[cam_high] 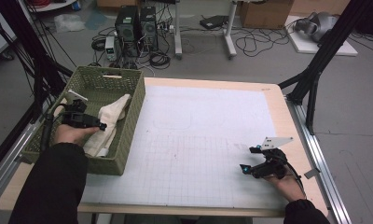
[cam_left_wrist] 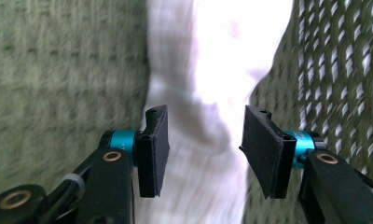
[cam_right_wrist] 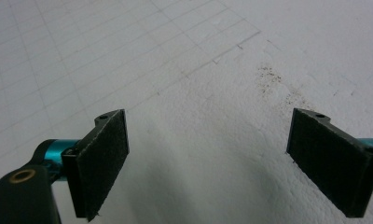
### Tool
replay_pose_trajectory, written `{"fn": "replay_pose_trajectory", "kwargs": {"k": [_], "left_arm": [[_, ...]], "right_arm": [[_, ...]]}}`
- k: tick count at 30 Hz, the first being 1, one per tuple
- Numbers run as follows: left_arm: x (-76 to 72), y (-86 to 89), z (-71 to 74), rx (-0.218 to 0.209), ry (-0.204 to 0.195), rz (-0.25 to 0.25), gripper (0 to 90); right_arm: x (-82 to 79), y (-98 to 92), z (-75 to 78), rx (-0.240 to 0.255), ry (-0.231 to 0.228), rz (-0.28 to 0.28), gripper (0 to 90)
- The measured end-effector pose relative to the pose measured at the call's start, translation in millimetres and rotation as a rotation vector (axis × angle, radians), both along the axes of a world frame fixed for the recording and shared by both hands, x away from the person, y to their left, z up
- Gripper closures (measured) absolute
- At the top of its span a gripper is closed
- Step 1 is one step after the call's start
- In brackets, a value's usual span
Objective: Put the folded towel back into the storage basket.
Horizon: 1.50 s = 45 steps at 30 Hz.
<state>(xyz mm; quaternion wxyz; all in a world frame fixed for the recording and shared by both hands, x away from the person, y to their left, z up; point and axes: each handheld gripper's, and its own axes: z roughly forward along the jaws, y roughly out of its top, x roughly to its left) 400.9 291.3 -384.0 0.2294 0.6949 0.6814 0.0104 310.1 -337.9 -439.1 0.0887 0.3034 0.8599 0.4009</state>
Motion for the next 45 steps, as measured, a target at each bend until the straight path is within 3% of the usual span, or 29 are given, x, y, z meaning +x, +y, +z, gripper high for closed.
{"fn": "replay_pose_trajectory", "kwargs": {"k": [2, 4, 7, 10, 11, 14, 18, 19, 20, 21, 23, 25, 28, 32, 38, 40, 45], "left_arm": [[-0.7, -1.1, -3.0, 0.023, 0.059, -0.034, 57.4], [0.0, -5.6, -6.2, 0.055, 0.093, -0.066, 70.4], [1.6, -9.1, -11.7, 0.073, 0.120, -0.085, 81.2], [2.5, -12.1, -18.1, 0.056, 0.173, -0.125, 84.4], [2.5, -13.0, -18.1, 0.053, 0.174, -0.137, 84.6], [2.9, -12.2, -17.2, 0.040, 0.162, -0.139, 82.4], [1.8, -9.2, -9.9, -0.018, 0.029, -0.124, 67.1], [2.0, -9.0, -9.0, -0.023, 0.009, -0.113, 65.4], [2.5, -8.7, -8.7, -0.001, -0.010, -0.093, 64.9], [2.9, -8.5, -9.7, 0.016, -0.007, -0.083, 64.9], [4.1, -8.9, -17.0, 0.067, 0.056, -0.075, 68.6], [3.8, -11.0, -18.5, 0.099, 0.064, -0.078, 76.2], [3.1, -11.6, -18.8, 0.068, 0.116, -0.105, 82.8], [2.5, -11.7, -16.9, 0.036, 0.100, -0.123, 75.8], [1.5, -5.1, -5.8, -0.022, 0.005, -0.095, 61.8], [0.9, -1.9, -2.1, -0.035, -0.030, -0.077, 61.0], [1.5, -2.5, -7.0, 0.002, 0.029, -0.088, 68.1]], "right_arm": [[-0.1, 0.1, 0.2, 0.002, -0.005, 0.000, 11.9], [0.0, 0.4, 0.5, 0.002, -0.008, 0.001, 11.9], [-0.4, 1.3, 1.1, 0.004, -0.005, 0.007, 11.9], [0.5, 0.8, 1.1, 0.008, -0.010, 0.004, 11.9], [0.4, 0.8, 1.1, 0.009, -0.006, 0.002, 11.9], [0.5, 0.8, 1.1, 0.009, -0.008, 0.004, 11.9], [0.9, 0.6, 1.1, 0.009, -0.006, 0.001, 11.9], [1.0, 1.1, 0.9, 0.008, -0.007, 0.004, 11.9], [0.8, 1.4, 1.0, 0.005, -0.008, 0.005, 11.9], [0.9, 2.0, 1.1, 0.009, -0.009, 0.006, 11.9], [0.7, 2.7, 1.7, 0.010, -0.009, 0.006, 11.9], [0.6, 2.8, 1.7, 0.011, -0.009, 0.003, 11.9], [1.3, 2.5, 1.3, 0.012, -0.002, 0.005, 11.9], [1.8, 2.5, 1.0, 0.014, -0.008, 0.003, 11.8], [0.9, 3.4, 1.3, 0.012, -0.005, -0.001, 11.9], [0.8, 3.2, 1.7, 0.013, -0.005, 0.000, 11.8], [0.6, 3.4, 2.1, 0.018, -0.011, 0.004, 11.9]]}}
